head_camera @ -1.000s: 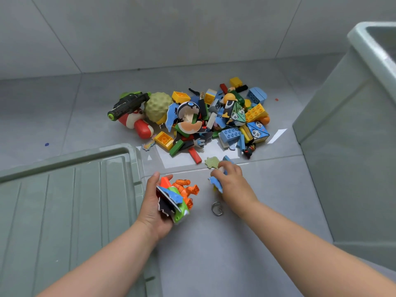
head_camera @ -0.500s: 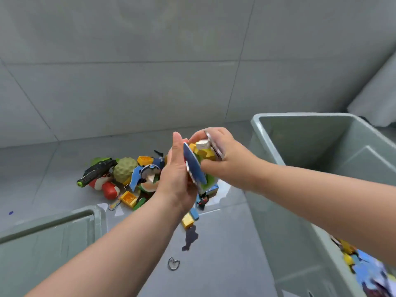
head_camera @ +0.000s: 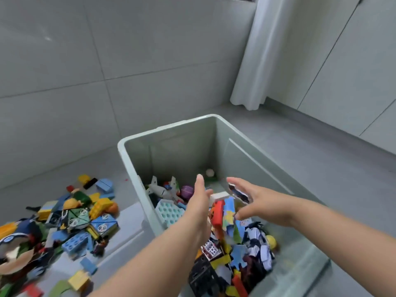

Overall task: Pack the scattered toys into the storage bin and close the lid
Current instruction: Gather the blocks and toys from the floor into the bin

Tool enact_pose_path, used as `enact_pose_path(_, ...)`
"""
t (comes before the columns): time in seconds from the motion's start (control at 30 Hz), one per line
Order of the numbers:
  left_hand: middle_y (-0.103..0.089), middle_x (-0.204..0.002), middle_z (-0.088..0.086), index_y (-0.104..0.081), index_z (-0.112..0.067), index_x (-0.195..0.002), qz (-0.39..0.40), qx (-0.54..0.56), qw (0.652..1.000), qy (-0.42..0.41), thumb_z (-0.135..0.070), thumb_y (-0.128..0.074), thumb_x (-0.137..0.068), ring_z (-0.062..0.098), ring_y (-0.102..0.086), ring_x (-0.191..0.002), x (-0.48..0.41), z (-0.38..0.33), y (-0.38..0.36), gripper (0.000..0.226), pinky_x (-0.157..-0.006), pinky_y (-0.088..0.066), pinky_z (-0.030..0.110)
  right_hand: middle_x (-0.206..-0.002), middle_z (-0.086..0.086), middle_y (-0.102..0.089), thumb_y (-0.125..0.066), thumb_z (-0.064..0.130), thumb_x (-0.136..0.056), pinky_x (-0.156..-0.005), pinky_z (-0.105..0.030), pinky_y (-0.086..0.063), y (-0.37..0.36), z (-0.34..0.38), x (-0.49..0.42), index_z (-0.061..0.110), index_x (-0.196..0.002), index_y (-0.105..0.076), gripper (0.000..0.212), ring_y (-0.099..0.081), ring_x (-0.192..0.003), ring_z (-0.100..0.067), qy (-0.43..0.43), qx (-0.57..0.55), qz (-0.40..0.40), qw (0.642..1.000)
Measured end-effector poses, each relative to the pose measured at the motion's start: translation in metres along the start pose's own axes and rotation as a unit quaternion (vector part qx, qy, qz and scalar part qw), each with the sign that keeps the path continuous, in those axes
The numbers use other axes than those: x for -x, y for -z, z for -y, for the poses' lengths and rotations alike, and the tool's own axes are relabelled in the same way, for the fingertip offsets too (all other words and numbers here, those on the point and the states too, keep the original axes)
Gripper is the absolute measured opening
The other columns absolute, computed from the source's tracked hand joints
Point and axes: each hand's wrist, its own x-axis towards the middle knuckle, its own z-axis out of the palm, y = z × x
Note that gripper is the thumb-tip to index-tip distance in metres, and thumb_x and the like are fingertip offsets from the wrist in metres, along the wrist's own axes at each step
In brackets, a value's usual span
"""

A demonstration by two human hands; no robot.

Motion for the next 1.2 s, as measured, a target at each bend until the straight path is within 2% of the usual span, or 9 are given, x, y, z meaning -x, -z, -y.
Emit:
enact_pose_path(0.1,-0.036,-0.149,0.008,-0.053,-0.022,-0.131,-0.012,-0.088,0.996,-0.029,-0.064,-0.032,-0.09,0.024,-0.033,-0.136,-0.006,0.002,0.005,0.063,-0.101,-0.029,0.039,-0.154,0.001,-0.024,-0.059,-0.012,-0.08,-0.094,-0.017,-0.039,0.014,-0.025,-0.01,0.026,-0.145,-0.019,0.086,-0.029,-0.138,-0.011,-0.028,-0.006,-0.033,0.999)
enact_pose_path(0.2,-0.05,-0.139,-0.004,-0.051,-0.032,-0.129,0.011,-0.194,0.971,-0.141,-0.06,-0.045,-0.088,0.014,-0.047,-0.126,-0.001,0.001,0.029,0.05,-0.109,-0.034,0.038,-0.146,-0.001,-0.038,-0.058,-0.015,-0.079,-0.091,-0.02,-0.045,0.017,-0.026,-0.014,0.025,-0.141,-0.029,0.079,-0.043,-0.128,-0.012,-0.016,-0.016,-0.044,0.999)
enact_pose_path(0.3,-0.067,-0.113,-0.009,-0.056,-0.028,-0.119,0.055,-0.257,0.929,-0.26,-0.032,-0.06,-0.087,0.002,-0.063,-0.101,0.028,-0.012,0.063,0.032,-0.087,-0.051,0.019,-0.136,0.002,-0.05,-0.059,-0.014,-0.079,-0.083,-0.022,-0.053,0.008,-0.007,-0.016,0.03,-0.134,-0.037,0.073,-0.053,-0.119,-0.01,0.008,-0.031,-0.032,0.999)
enact_pose_path(0.43,-0.071,-0.089,0.004,-0.064,-0.014,-0.101,-0.06,-0.182,0.918,-0.347,-0.008,-0.064,-0.083,0.012,-0.068,-0.081,0.064,-0.028,0.149,0.019,-0.071,-0.055,0.02,-0.12,0.004,-0.062,-0.062,-0.01,-0.08,-0.085,-0.026,-0.054,-0.023,0.047,-0.021,0.033,-0.125,-0.046,0.064,-0.064,-0.104,-0.007,0.056,0.007,0.015,0.998)
enact_pose_path(0.67,-0.062,-0.101,0.012,-0.055,-0.012,-0.109,-0.332,-0.114,0.914,-0.201,-0.009,-0.06,-0.089,0.019,-0.058,-0.081,0.048,0.027,0.354,0.021,-0.071,-0.049,0.028,-0.103,0.005,-0.064,-0.061,-0.002,-0.083,-0.083,-0.025,-0.053,-0.171,0.144,-0.069,0.031,-0.108,-0.056,0.041,-0.066,-0.092,-0.01,0.143,0.191,0.154,0.959)
enact_pose_path(0.77,-0.058,-0.092,0.005,-0.047,-0.005,-0.122,-0.335,-0.129,0.926,-0.119,-0.008,-0.064,-0.087,0.017,-0.056,-0.08,0.036,0.054,0.388,0.04,-0.066,-0.047,0.025,-0.115,0.002,-0.056,-0.062,0.007,-0.084,-0.083,-0.029,-0.054,-0.252,0.135,-0.117,0.03,-0.116,-0.053,0.041,-0.062,-0.093,-0.019,0.1,0.364,0.211,0.902)
enact_pose_path(0.9,-0.049,-0.125,0.005,-0.036,-0.021,-0.137,-0.243,-0.332,0.911,-0.022,-0.021,-0.079,-0.073,0.022,-0.051,-0.109,0.023,0.092,0.402,0.078,-0.095,-0.044,0.034,-0.143,-0.008,-0.032,-0.073,0.03,-0.078,-0.095,-0.036,-0.044,-0.335,0.054,-0.175,0.027,-0.143,-0.026,0.081,-0.049,-0.114,-0.028,0.01,0.542,0.208,0.814)
enact_pose_path(1.03,-0.023,-0.149,-0.001,-0.016,-0.027,-0.148,-0.173,-0.559,0.81,-0.023,-0.035,-0.08,-0.068,0.021,-0.022,-0.137,0.014,0.147,0.401,0.103,-0.112,-0.025,0.032,-0.145,-0.008,-0.026,-0.066,0.047,-0.079,-0.098,-0.04,-0.04,-0.386,-0.026,-0.206,0.03,-0.143,-0.022,0.08,-0.035,-0.129,-0.03,-0.01,0.399,0.057,0.915)
enact_pose_path(1.2,-0.047,-0.126,-0.004,-0.046,-0.021,-0.128,-0.222,-0.52,0.816,-0.122,-0.023,-0.072,-0.074,0.017,-0.041,-0.117,-0.003,0.174,0.408,0.06,-0.096,-0.034,0.022,-0.129,-0.002,-0.045,-0.061,0.032,-0.085,-0.081,-0.035,-0.042,-0.406,-0.055,-0.222,0.022,-0.12,-0.048,0.038,-0.038,-0.116,-0.026,0.08,0.311,-0.115,0.94)
